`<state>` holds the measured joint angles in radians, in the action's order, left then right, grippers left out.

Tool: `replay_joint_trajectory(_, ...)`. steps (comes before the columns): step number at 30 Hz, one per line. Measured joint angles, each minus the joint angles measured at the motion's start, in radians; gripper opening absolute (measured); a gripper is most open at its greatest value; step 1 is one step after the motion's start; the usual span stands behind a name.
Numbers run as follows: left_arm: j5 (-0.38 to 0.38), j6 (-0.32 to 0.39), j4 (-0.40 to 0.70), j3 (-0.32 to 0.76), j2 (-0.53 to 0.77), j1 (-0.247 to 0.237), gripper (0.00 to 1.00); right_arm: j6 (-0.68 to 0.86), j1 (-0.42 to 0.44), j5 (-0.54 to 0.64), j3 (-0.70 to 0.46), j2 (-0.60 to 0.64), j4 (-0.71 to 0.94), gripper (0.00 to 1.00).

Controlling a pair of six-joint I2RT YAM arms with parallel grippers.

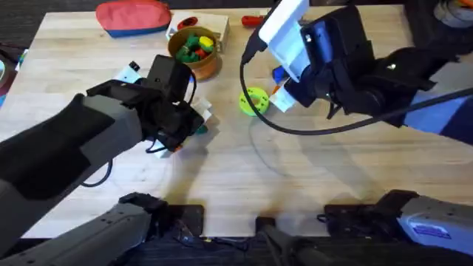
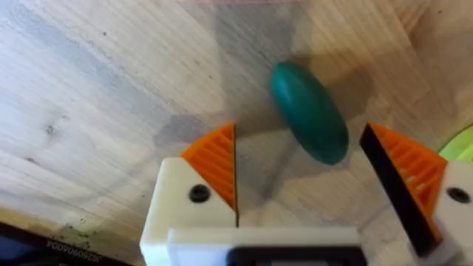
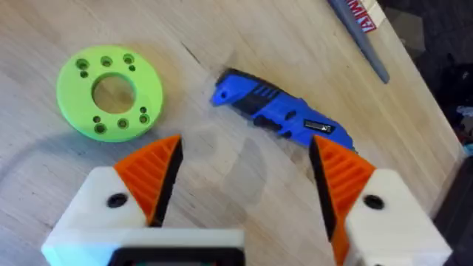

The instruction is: Pick up the gripper from the table and insert it into the empty holder that is missing its gripper. Then pick up a screw, insert it into the mounting hole, and use the screwdriver to tighten it. Finally, clean up the table by picking up the vegetable and placing it into the bucket.

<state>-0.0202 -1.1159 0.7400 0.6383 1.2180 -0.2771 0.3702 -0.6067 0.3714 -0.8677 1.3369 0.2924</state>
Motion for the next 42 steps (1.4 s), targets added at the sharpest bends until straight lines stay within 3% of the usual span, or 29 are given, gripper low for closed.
replay_joint_trajectory(3, -0.003, -0.013, -0.017, 0.000, 0.001, 0.000, 0.978, 0.000, 0.000, 0.000, 0.000, 0.000, -0.001, 0.991)
replay_joint_trajectory(8, -0.003, -0.023, -0.040, 0.000, 0.006, 0.000, 0.299, 0.000, 0.000, 0.000, 0.000, 0.000, 0.000, 0.989)
replay_joint_trajectory(10, -0.004, -0.027, -0.049, 0.004, 0.006, 0.000, 0.085, 0.000, 0.000, 0.000, 0.000, 0.000, -0.001, 0.990)
replay_joint_trajectory(11, -0.004, -0.026, -0.049, 0.008, 0.006, 0.000, 0.031, 0.000, 0.000, 0.000, 0.000, 0.000, -0.001, 0.990)
replay_joint_trajectory(22, -0.004, -0.021, -0.011, 0.022, 0.006, 0.000, 0.024, 0.000, 0.000, -0.003, 0.000, 0.000, 0.000, 0.991)
replay_joint_trajectory(30, -0.003, 0.017, 0.032, 0.203, 0.006, 0.000, 0.024, 0.000, 0.000, -0.002, 0.000, 0.000, 0.000, 0.991)
replay_joint_trajectory(35, -0.034, 0.027, -0.063, 0.295, 0.006, 0.000, 0.024, 0.000, 0.000, -0.003, 0.000, 0.000, -0.001, 0.991)
replay_joint_trajectory(42, -0.160, 0.028, -0.299, 0.300, 0.018, 0.000, 0.024, 0.000, 0.000, -0.003, 0.000, 0.000, 0.000, 0.992)
